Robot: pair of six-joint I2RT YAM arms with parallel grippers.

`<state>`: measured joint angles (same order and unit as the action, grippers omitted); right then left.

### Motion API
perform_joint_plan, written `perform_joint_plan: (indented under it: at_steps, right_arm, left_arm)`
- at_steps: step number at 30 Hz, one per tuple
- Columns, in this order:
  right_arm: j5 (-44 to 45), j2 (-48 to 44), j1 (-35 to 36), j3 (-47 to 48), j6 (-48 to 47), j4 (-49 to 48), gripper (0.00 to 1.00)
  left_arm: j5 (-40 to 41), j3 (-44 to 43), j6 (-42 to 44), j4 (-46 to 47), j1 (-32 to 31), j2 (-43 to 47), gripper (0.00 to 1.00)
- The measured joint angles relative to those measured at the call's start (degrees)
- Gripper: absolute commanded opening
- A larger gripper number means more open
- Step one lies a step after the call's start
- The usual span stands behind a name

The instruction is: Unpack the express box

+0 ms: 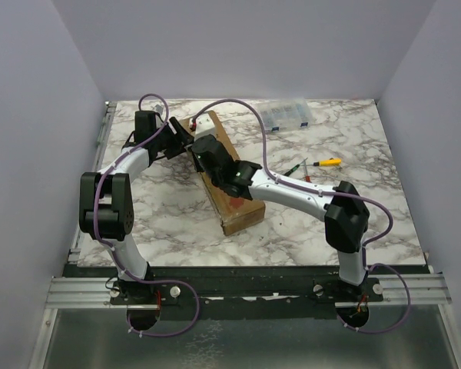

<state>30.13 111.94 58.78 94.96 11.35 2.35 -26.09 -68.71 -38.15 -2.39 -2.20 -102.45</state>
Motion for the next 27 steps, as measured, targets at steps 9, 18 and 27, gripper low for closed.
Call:
perform_joint_plan:
  at_steps: [9, 18, 27]
  right_arm:
    - [9.29, -1.51, 6.21, 0.11, 0.15, 11.15, 0.00]
    - [9.73, -11.72, 8.70, -9.27, 2.80, 15.04, 0.00]
    - [13.68, -16.00, 13.66, -11.76, 8.61, 21.38, 0.00]
  left_arm:
    - [0.31, 0.02, -0.17, 0.24, -0.02, -0.48, 0.64]
    - [-0.57, -2.21, 1.11, -0.17, -0.33, -2.36, 0.63]
    - [-0.48, -2.40, 1.95, -0.35, -0.94, -2.36, 0.61]
